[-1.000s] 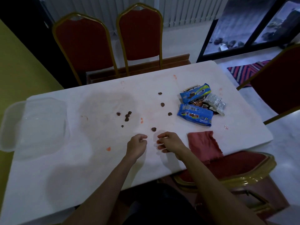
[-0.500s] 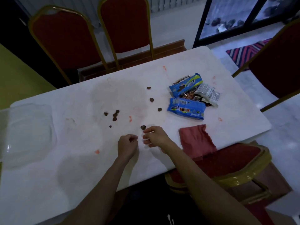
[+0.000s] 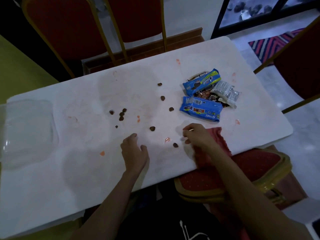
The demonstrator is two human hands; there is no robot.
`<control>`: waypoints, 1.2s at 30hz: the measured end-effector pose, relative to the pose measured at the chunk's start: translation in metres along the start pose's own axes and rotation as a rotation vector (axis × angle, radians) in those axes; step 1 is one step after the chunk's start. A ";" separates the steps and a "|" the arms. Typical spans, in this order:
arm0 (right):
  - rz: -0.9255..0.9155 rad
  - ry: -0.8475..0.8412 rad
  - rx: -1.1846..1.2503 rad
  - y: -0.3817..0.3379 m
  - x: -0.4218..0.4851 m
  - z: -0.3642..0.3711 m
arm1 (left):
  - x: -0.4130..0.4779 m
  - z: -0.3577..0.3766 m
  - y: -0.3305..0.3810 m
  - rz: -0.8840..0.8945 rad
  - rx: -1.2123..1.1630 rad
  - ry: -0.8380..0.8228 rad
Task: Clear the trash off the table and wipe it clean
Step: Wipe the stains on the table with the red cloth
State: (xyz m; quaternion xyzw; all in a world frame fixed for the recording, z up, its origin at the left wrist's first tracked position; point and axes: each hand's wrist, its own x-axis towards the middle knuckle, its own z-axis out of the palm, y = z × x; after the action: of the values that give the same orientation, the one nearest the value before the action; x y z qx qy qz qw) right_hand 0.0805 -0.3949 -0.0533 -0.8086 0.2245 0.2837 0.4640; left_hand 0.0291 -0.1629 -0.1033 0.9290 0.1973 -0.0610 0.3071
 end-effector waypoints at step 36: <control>-0.128 0.201 -0.575 -0.020 0.030 0.078 | 0.019 -0.014 -0.028 0.141 0.144 -0.176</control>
State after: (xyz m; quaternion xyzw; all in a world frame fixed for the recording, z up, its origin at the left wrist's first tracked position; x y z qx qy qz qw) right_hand 0.0954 -0.3198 -0.0924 -0.9432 0.1287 0.2243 0.2088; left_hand 0.0350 -0.1281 -0.1115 0.9512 0.0988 -0.1347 0.2595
